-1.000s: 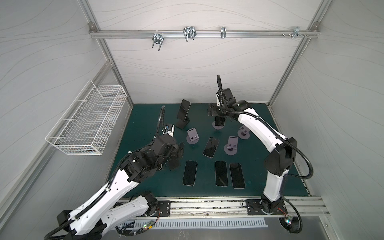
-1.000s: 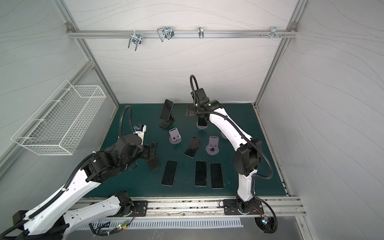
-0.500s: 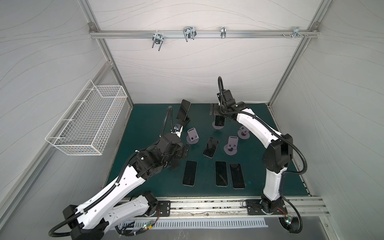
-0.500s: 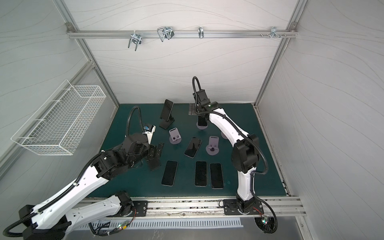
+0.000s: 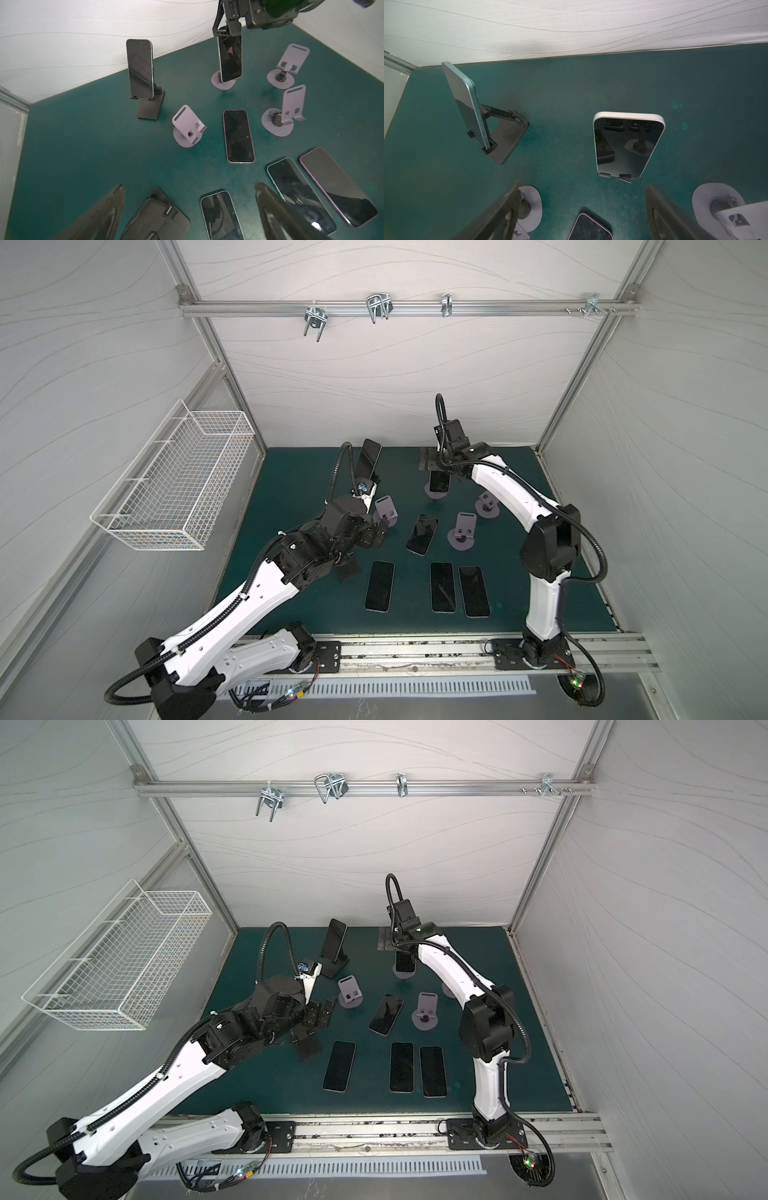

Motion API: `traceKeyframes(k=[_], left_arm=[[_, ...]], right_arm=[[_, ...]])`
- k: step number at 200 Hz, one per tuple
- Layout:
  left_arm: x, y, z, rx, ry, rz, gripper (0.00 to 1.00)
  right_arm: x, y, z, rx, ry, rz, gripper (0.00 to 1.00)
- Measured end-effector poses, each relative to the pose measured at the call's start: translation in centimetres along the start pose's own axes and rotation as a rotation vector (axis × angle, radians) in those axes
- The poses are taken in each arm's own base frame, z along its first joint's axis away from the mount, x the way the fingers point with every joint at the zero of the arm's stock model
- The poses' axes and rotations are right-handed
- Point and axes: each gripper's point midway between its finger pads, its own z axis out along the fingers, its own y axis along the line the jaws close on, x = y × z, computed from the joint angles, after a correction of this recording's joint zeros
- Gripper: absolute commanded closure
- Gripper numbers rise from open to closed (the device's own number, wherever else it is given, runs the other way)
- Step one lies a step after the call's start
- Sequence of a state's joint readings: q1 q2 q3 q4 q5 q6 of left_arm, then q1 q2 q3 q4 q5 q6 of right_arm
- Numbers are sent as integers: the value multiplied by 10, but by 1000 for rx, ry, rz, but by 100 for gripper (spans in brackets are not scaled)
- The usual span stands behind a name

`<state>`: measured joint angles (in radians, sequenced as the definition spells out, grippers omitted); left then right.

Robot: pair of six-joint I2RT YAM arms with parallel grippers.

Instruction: Remove the phone from the phone stand

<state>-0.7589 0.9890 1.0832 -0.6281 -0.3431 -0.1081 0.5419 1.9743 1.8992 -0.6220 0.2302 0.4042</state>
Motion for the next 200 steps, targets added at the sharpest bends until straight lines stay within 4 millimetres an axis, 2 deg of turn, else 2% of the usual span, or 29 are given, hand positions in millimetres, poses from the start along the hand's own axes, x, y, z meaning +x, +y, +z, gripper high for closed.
traceKeyframes(k=[53,147,200], left_arm=[[2,-2,0,19,1,-8,1],[13,-10,20,28,70,-10,1],[18,-13,28,29,95,-15,1]], right_arm=[[1,-1,3,2,4,10,5],[-2,-22,19,43,1,14,4],[-1,-24,29,49,8,14,4]])
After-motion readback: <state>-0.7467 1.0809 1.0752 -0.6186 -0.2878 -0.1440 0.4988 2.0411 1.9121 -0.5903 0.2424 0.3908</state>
